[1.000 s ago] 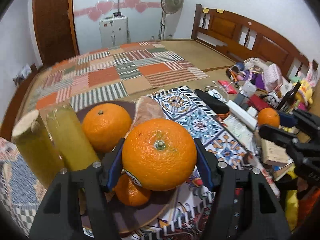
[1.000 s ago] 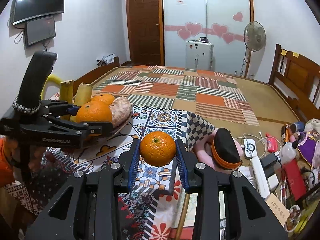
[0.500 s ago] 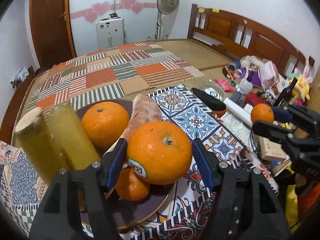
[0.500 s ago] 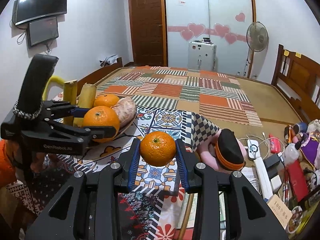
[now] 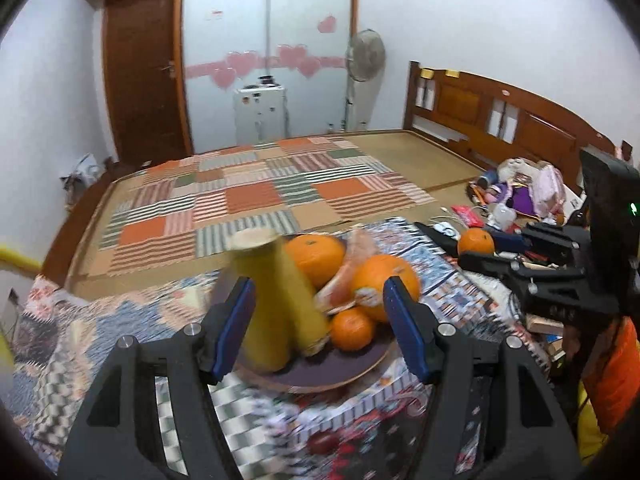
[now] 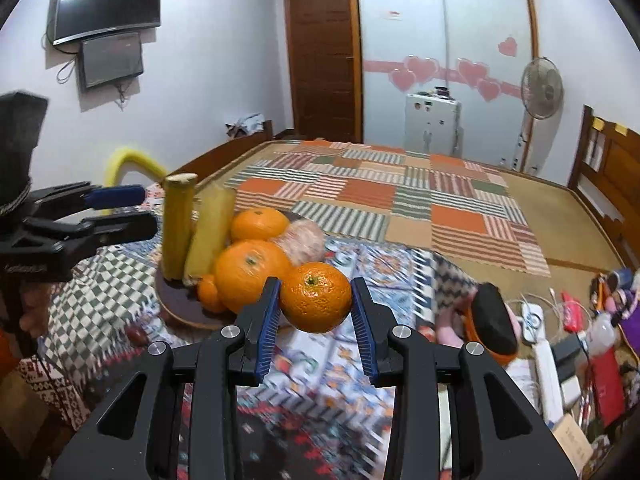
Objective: Organize fruits
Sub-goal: 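Place the large orange on the plate with the left gripper while the right places the small orange there, then grasp the dark red date on the tablecloth with the left gripper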
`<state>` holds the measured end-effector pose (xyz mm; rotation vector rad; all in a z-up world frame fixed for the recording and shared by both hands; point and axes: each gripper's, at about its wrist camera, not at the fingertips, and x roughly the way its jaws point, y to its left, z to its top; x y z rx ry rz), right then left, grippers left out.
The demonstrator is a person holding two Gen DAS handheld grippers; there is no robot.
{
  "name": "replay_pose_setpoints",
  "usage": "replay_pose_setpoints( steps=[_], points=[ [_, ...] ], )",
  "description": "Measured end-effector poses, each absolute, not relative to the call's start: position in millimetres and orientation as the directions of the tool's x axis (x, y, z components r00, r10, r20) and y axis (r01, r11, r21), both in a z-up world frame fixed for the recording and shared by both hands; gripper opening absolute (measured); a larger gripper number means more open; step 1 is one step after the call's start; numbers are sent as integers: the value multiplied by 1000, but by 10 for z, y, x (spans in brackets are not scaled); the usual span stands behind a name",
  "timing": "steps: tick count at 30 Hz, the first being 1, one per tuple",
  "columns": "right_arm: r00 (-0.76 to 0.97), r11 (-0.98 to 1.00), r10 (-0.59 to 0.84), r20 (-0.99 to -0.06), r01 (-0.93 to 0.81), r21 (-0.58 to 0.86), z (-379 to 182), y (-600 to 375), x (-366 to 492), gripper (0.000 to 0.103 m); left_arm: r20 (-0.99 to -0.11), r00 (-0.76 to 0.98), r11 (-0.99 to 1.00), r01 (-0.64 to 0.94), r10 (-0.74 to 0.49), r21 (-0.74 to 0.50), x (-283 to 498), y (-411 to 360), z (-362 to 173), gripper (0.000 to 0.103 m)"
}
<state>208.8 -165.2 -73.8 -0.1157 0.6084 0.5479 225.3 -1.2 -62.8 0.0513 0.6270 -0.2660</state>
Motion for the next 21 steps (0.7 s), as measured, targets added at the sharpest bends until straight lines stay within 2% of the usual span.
replay_pose_setpoints(
  steps=[6, 11, 21],
  points=[
    [638, 809, 491, -593, -587, 38, -738, -1164, 2267, 32, -619, 772, 988, 146, -145, -50, 2199, 508, -791, 66],
    [611, 787, 484, -626, -617, 6, -801, -834, 2384, 32, -639, 759, 992, 89, -124, -87, 2178, 812, -951, 66],
    [598, 776, 440, -670, -629, -52, -903, -687, 2425, 33, -654, 744, 990, 107, -141, -91, 2150, 841, -1093, 66]
  ],
)
